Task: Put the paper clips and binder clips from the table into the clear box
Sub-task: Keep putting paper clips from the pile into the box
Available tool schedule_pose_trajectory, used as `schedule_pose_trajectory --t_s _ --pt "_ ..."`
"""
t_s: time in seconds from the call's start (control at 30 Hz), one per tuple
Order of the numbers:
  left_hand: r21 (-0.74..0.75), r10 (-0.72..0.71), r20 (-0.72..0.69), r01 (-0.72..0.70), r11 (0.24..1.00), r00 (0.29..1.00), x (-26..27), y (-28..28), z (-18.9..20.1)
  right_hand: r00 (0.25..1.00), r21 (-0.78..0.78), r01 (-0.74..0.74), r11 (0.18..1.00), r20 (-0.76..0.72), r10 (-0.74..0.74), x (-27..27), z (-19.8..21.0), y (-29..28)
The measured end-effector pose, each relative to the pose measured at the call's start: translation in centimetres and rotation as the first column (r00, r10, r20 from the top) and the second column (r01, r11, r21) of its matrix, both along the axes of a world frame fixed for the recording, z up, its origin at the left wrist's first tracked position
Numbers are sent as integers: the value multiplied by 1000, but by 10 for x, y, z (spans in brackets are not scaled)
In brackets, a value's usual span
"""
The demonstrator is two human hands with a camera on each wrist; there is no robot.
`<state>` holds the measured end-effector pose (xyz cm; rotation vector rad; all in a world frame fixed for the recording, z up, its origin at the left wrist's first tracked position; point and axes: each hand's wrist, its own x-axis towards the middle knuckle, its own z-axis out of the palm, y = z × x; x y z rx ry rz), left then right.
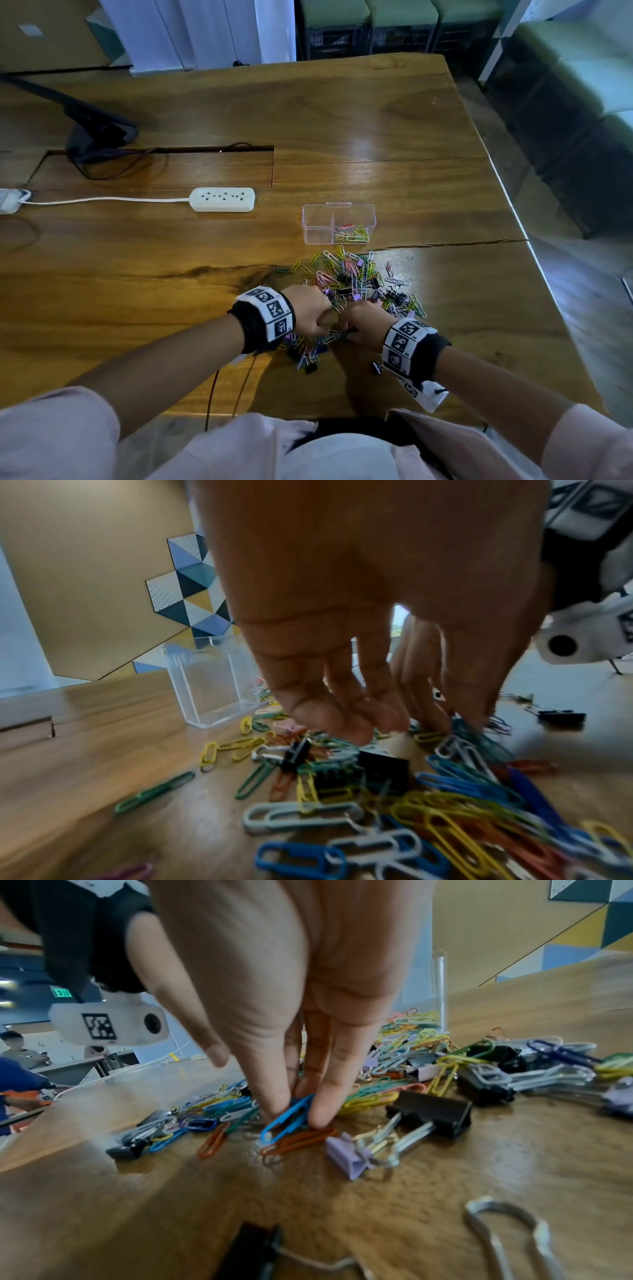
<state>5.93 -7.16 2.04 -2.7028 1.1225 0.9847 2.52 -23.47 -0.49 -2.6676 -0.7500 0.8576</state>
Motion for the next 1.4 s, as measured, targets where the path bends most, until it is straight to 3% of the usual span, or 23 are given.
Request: schedule_pose_trajectory --t_s 0.13,0.47,0.77,1.07,1.2,1.4 --pt "115 56 41 -61 992 998 -24 -2 -14 999 2 39 999 20 -39 0 2 -5" --pt "-62 271 47 -268 961 961 -50 2 -27 983 -14 173 985 65 -172 -4 2 -2" --pt "-144 288 44 -279 950 957 -54 2 -31 980 -17 188 982 66 -187 0 0 -3" --pt "-87 170 95 -162 983 981 -46 -1 -30 978 -37 204 978 48 -203 3 -1 -1" --pt "-102 240 35 -236 966 970 -40 -1 -27 976 -63 215 974 42 -213 3 -3 1" --pt "-199 409 -154 -434 879 899 -29 9 -28 973 -62 230 971 23 -229 5 -4 1"
